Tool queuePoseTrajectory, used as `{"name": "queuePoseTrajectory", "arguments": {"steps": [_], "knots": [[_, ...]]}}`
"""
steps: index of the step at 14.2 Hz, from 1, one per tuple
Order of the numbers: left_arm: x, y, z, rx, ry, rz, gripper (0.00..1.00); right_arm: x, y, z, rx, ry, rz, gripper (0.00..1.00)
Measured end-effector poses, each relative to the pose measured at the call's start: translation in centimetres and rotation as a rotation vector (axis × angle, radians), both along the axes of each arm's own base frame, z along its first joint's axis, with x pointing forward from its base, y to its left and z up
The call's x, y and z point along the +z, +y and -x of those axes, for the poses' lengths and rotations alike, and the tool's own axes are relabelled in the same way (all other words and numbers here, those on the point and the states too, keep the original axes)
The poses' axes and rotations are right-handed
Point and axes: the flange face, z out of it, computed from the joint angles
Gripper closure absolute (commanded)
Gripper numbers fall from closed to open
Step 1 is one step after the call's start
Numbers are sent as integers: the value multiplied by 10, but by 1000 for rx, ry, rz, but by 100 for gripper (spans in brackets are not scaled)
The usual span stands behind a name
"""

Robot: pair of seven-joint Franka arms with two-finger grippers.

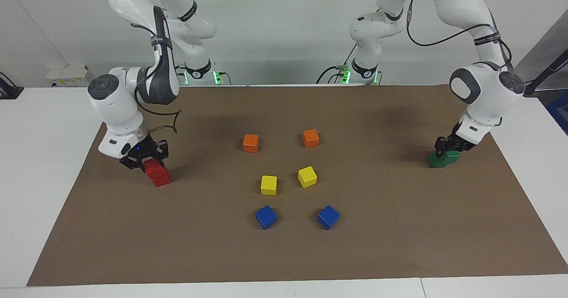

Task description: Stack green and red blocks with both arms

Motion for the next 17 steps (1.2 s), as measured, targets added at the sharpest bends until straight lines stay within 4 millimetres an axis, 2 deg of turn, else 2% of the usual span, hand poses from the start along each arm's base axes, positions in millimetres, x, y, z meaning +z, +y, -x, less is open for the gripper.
{"name": "queuePoseTrajectory", "arguments": {"steps": [6, 8, 10, 13, 17], "knots": [[0, 0, 0, -2, -2, 0, 0, -4, 0, 4, 14, 10, 0, 100], [8, 1, -4, -4, -11, -2, 0, -3, 1, 6, 14, 10, 1, 100], [34, 2, -15, -13, -26, -4, 0, -4, 1, 7, 14, 12, 1, 100], [87, 4, -26, -18, -56, -9, 0, -5, 1, 8, 14, 15, 1, 100], [155, -3, -27, -33, -93, -14, 0, -7, 1, 9, 14, 19, 0, 100]]}}
